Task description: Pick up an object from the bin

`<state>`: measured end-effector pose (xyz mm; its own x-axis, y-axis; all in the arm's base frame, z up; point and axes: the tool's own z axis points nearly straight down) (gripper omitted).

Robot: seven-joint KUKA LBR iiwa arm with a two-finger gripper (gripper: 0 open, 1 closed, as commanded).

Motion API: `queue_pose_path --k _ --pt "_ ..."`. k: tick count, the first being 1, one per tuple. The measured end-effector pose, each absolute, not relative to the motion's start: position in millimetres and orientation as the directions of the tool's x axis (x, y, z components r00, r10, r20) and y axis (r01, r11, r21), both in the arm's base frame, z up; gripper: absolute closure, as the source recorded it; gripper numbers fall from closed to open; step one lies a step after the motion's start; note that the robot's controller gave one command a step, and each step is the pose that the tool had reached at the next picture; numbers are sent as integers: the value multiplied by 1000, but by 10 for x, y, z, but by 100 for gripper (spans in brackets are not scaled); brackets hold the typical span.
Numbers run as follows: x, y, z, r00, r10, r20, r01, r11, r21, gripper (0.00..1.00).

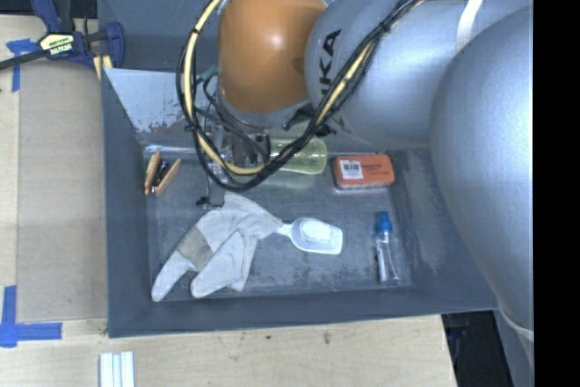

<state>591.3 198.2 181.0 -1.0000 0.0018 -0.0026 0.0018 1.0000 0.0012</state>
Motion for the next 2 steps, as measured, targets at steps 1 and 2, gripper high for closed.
queue_pose_path --k 1,2 --pt "5913 1982 1810 -1000 2 -3 2 1000 1 0" --pt "5959 1924 1652 -998 -68 -8 -68 998 2 0"
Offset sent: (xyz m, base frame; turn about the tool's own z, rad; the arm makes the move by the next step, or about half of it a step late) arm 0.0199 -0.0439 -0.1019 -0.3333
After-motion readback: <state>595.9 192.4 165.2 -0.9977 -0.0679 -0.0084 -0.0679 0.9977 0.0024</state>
